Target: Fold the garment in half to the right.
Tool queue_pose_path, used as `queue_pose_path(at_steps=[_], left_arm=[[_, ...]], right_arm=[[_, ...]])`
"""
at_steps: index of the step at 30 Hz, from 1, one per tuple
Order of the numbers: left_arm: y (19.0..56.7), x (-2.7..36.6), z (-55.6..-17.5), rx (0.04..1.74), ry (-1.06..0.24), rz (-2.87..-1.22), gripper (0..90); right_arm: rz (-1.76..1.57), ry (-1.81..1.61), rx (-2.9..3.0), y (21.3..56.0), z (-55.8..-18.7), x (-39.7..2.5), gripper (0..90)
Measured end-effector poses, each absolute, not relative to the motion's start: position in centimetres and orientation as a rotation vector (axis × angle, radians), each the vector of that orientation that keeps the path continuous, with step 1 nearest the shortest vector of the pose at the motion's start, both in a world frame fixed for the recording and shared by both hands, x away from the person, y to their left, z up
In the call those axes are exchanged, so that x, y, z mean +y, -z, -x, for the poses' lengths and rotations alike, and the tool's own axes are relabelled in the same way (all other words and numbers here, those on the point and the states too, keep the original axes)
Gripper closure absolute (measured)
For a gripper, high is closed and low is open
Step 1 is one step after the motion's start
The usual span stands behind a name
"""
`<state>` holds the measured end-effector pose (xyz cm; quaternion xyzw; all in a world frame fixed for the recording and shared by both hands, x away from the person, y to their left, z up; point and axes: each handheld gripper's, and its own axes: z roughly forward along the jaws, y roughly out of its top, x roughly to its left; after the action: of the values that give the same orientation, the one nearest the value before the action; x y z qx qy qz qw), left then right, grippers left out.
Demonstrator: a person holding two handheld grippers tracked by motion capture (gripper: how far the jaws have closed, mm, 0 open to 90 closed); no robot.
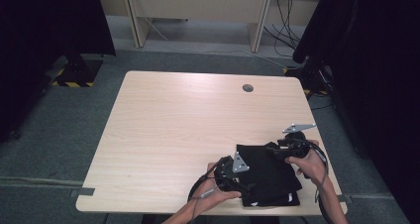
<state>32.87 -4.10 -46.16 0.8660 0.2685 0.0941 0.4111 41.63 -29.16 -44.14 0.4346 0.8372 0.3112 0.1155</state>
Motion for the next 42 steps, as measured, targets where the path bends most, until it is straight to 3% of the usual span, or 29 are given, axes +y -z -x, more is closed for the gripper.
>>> queue_pose_path(at_steps=[1,4,6,8,11,18,26,30,31,33,37,39,42], left_arm=[[46.0,-3.9,-33.1,0.684,-0.239,-2.170,13.2],[45.4,-3.2,-33.9,0.720,-0.242,-2.126,13.2],[45.1,-3.2,-34.0,0.717,-0.242,-2.125,12.6],[45.3,-3.8,-33.8,0.698,-0.244,-2.150,12.2],[45.9,-4.7,-33.1,0.666,-0.237,-2.185,11.6],[47.2,-5.2,-32.9,0.668,-0.271,-2.256,12.5],[47.0,-5.1,-32.3,0.638,-0.305,-2.271,13.9],[46.8,-5.0,-32.5,0.631,-0.302,-2.267,13.9],[46.7,-5.0,-32.3,0.624,-0.309,-2.254,13.6],[46.4,-4.8,-32.0,0.625,-0.273,-2.216,12.6],[46.0,-4.6,-31.4,0.620,-0.238,-2.182,10.9],[45.9,-4.6,-31.1,0.615,-0.177,-2.177,9.9],[46.0,-4.8,-30.7,0.594,-0.223,-2.204,9.6]], right_arm=[[-1.283,-0.915,2.460,44.3,-41.9,-29.2,42.8],[-1.206,-0.952,2.491,44.5,-41.9,-29.3,68.4],[-1.156,-0.937,2.493,44.2,-41.6,-29.2,79.3],[-1.122,-0.938,2.476,43.6,-41.2,-29.1,86.5],[-1.078,-0.924,2.431,42.4,-40.4,-29.1,88.4],[-1.054,-0.899,2.370,41.4,-38.2,-30.1,88.6],[-1.143,-0.747,2.385,45.6,-39.9,-31.0,88.7],[-1.136,-0.753,2.369,45.8,-40.1,-30.9,88.0],[-1.135,-0.749,2.367,45.7,-40.1,-30.8,85.0],[-1.174,-0.767,2.319,45.4,-40.1,-30.8,69.0],[-1.179,-0.861,2.251,43.9,-38.9,-30.9,53.7],[-1.173,-0.893,2.239,43.2,-37.9,-30.8,48.3],[-1.151,-0.905,2.287,43.0,-36.1,-30.6,46.5]])
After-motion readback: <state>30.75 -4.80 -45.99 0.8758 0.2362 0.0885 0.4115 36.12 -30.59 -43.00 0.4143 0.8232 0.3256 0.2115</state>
